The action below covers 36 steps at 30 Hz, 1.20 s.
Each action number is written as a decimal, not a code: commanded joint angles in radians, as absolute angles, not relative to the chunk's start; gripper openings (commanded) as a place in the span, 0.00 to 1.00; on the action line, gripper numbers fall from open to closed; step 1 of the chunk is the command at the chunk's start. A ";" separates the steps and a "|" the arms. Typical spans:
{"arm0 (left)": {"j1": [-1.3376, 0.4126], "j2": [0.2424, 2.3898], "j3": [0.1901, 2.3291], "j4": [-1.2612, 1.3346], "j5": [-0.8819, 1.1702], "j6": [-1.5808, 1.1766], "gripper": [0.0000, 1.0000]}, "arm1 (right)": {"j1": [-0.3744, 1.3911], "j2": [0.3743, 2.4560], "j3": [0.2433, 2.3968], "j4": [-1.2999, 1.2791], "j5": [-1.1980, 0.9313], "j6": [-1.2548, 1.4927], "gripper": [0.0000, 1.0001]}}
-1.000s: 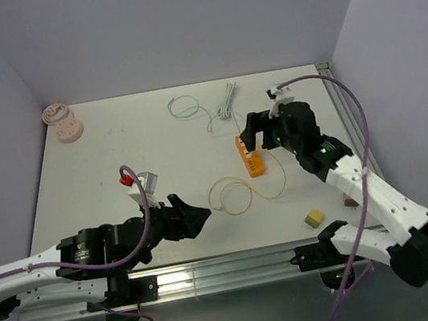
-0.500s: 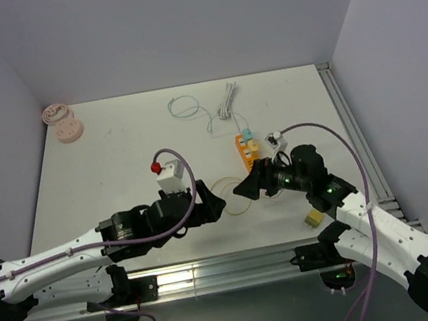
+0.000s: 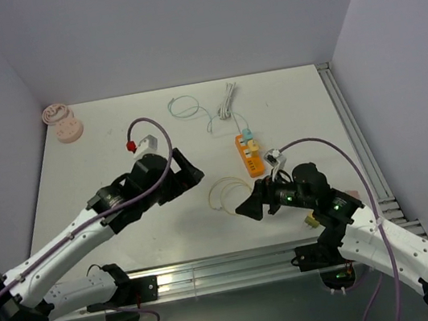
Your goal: Insert the plug
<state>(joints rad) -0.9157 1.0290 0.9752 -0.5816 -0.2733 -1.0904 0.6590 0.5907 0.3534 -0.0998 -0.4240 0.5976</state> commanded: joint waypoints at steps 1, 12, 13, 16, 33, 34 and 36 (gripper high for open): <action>-0.851 1.124 1.054 -0.644 -0.158 -1.059 1.00 | 0.666 0.531 0.357 -0.136 -0.400 0.551 0.96; -0.675 1.267 1.143 -0.635 -0.251 -1.019 0.99 | 0.666 0.354 0.290 -0.169 -0.433 0.545 0.97; -0.652 1.263 1.141 -0.621 -0.265 -1.019 1.00 | 0.666 0.353 0.296 -0.176 -0.439 0.538 0.97; -0.536 1.256 1.160 -0.560 -0.299 -0.991 0.99 | 0.666 0.365 0.308 -0.169 -0.451 0.526 0.97; -0.054 1.538 1.345 -0.242 -0.538 -0.334 0.91 | 0.664 0.365 0.273 -0.117 -0.515 0.529 0.97; -0.034 1.551 1.351 -0.239 -0.535 -0.331 0.91 | 0.664 0.359 0.272 -0.117 -0.509 0.529 0.97; 0.032 1.580 1.354 -0.201 -0.517 -0.318 0.91 | 0.664 0.360 0.279 -0.127 -0.505 0.523 0.97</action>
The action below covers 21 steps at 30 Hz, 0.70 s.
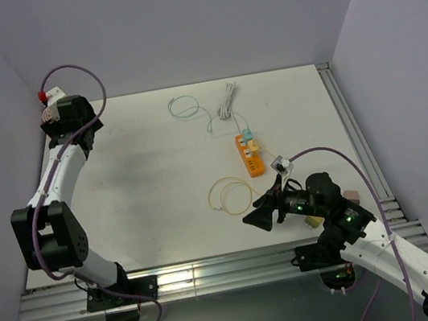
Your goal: Insert the plug
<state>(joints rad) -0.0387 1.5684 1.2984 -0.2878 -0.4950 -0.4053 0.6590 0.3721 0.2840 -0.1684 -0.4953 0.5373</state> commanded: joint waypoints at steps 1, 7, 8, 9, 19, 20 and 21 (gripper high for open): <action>0.052 1.591 1.362 -0.187 -0.509 -0.307 0.91 | 0.666 0.367 0.282 -0.127 -0.511 0.519 0.97; 0.172 1.765 1.495 -0.167 -0.417 -0.241 0.88 | 0.664 0.410 0.288 -0.117 -0.503 0.520 0.97; 0.185 1.816 1.517 -0.167 -0.402 -0.235 0.88 | 0.664 0.410 0.279 -0.111 -0.506 0.525 0.97; 0.192 1.844 1.540 -0.169 -0.397 -0.232 0.87 | 0.666 0.410 0.278 -0.107 -0.500 0.528 0.97; 0.222 2.214 1.919 -0.167 -0.360 -0.196 0.82 | 0.663 0.371 0.273 -0.117 -0.474 0.526 0.97; 0.225 2.242 1.952 -0.179 -0.362 -0.201 0.82 | 0.664 0.367 0.272 -0.120 -0.471 0.528 0.97; 0.225 2.270 2.018 -0.183 -0.359 -0.201 0.82 | 0.664 0.365 0.270 -0.121 -0.469 0.529 0.97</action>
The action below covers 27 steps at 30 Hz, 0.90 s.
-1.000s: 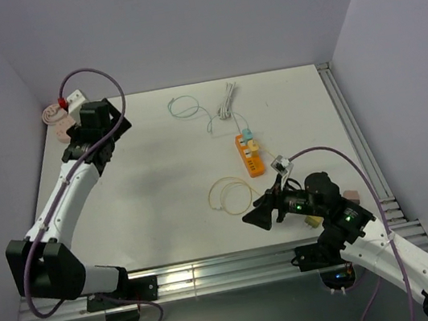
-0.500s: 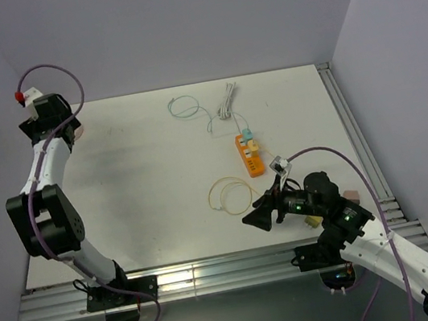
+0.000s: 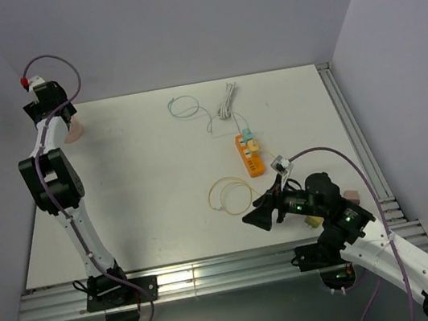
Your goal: Insert the plug
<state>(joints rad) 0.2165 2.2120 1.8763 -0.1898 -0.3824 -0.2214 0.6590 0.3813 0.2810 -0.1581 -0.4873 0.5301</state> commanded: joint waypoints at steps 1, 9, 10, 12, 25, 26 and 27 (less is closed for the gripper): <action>0.227 2.298 2.051 -0.192 -0.357 -0.204 0.82 | 0.664 0.359 0.268 -0.121 -0.477 0.529 0.97; 0.230 2.462 2.161 -0.089 -0.374 -0.189 0.86 | 0.664 0.374 0.270 -0.109 -0.463 0.526 0.97; 0.232 2.480 2.170 -0.077 -0.371 -0.190 0.86 | 0.664 0.380 0.270 -0.109 -0.456 0.528 0.97; 0.238 2.499 2.195 -0.068 -0.347 -0.163 0.86 | 0.664 0.390 0.270 -0.109 -0.446 0.529 0.97; 0.244 2.617 2.238 0.025 -0.347 -0.090 0.97 | 0.664 0.449 0.281 -0.107 -0.428 0.528 0.97; 0.245 2.628 2.250 0.020 -0.344 -0.097 0.97 | 0.664 0.454 0.282 -0.107 -0.423 0.529 0.97; 0.247 2.637 2.287 0.003 -0.342 -0.103 0.97 | 0.664 0.463 0.282 -0.107 -0.422 0.528 0.97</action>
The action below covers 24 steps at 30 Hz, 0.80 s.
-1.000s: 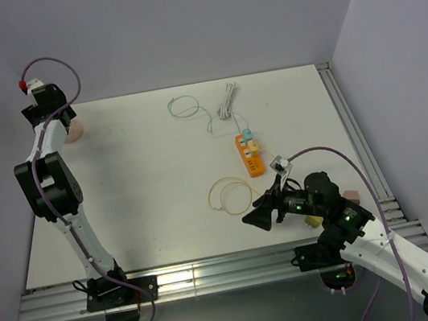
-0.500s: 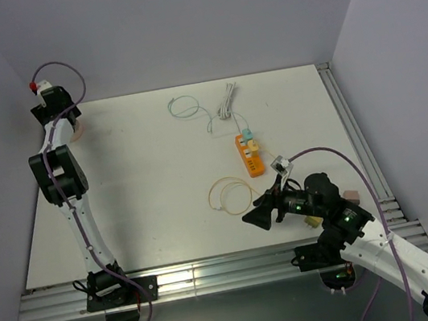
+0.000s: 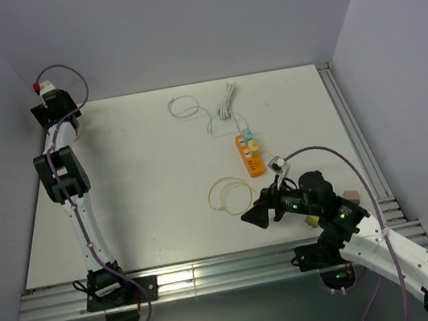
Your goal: Insert the plug
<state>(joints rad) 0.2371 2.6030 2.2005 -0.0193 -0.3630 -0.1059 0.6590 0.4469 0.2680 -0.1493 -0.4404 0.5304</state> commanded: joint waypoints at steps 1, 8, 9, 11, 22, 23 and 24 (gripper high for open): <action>0.247 2.651 2.296 0.003 -0.334 -0.103 0.96 | 0.664 0.468 0.285 -0.107 -0.420 0.528 0.97; 0.270 2.637 2.283 0.003 -0.293 -0.127 0.88 | 0.664 0.471 0.290 -0.115 -0.407 0.528 0.97; 0.270 2.635 2.275 0.003 -0.288 -0.117 0.86 | 0.664 0.466 0.290 -0.117 -0.405 0.528 0.97; 0.270 2.629 2.266 -0.038 -0.278 -0.100 0.81 | 0.664 0.463 0.291 -0.121 -0.406 0.531 0.97; 0.268 2.588 2.192 -0.101 -0.284 -0.038 0.71 | 0.664 0.414 0.278 -0.140 -0.414 0.548 0.97; 0.268 2.580 2.165 -0.101 -0.281 -0.041 0.71 | 0.666 0.414 0.276 -0.140 -0.414 0.548 0.97; 0.268 2.563 2.149 -0.098 -0.282 -0.047 0.70 | 0.664 0.411 0.278 -0.141 -0.414 0.548 0.97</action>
<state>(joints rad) 0.2634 2.6270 2.2028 -0.0261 -0.2893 -0.0727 0.6590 0.4244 0.2680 -0.1513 -0.4187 0.5411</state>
